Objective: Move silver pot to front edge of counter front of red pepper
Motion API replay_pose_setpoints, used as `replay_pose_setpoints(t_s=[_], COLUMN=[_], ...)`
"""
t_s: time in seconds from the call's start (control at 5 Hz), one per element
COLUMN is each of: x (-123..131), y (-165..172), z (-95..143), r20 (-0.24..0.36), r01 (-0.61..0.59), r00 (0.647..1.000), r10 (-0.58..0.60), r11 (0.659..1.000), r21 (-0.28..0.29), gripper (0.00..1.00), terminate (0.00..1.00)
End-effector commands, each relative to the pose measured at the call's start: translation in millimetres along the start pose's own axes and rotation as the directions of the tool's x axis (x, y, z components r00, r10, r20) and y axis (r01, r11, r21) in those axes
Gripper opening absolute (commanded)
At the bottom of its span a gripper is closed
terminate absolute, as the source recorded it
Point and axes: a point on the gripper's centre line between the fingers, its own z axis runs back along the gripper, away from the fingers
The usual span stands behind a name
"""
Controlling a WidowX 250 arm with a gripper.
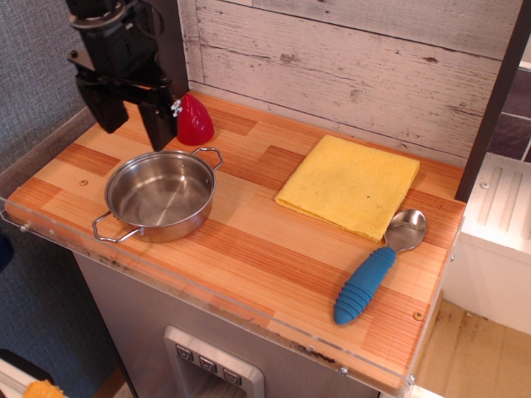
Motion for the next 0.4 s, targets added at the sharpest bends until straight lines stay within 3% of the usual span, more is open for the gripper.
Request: replay_pose_setpoints(t_s=[0.0,0.2], x=[-0.5,-0.5], y=[-1.6,-1.6], z=[14.2,14.2], r20=[0.015,0.015], r01=[0.003,0.003], r00=[1.0,1.0], r10=[-0.004,-0.004], r11=[0.999,0.999], r21=[0.04,0.04], gripper=[1.0,1.0], terminate=[0.0,1.0])
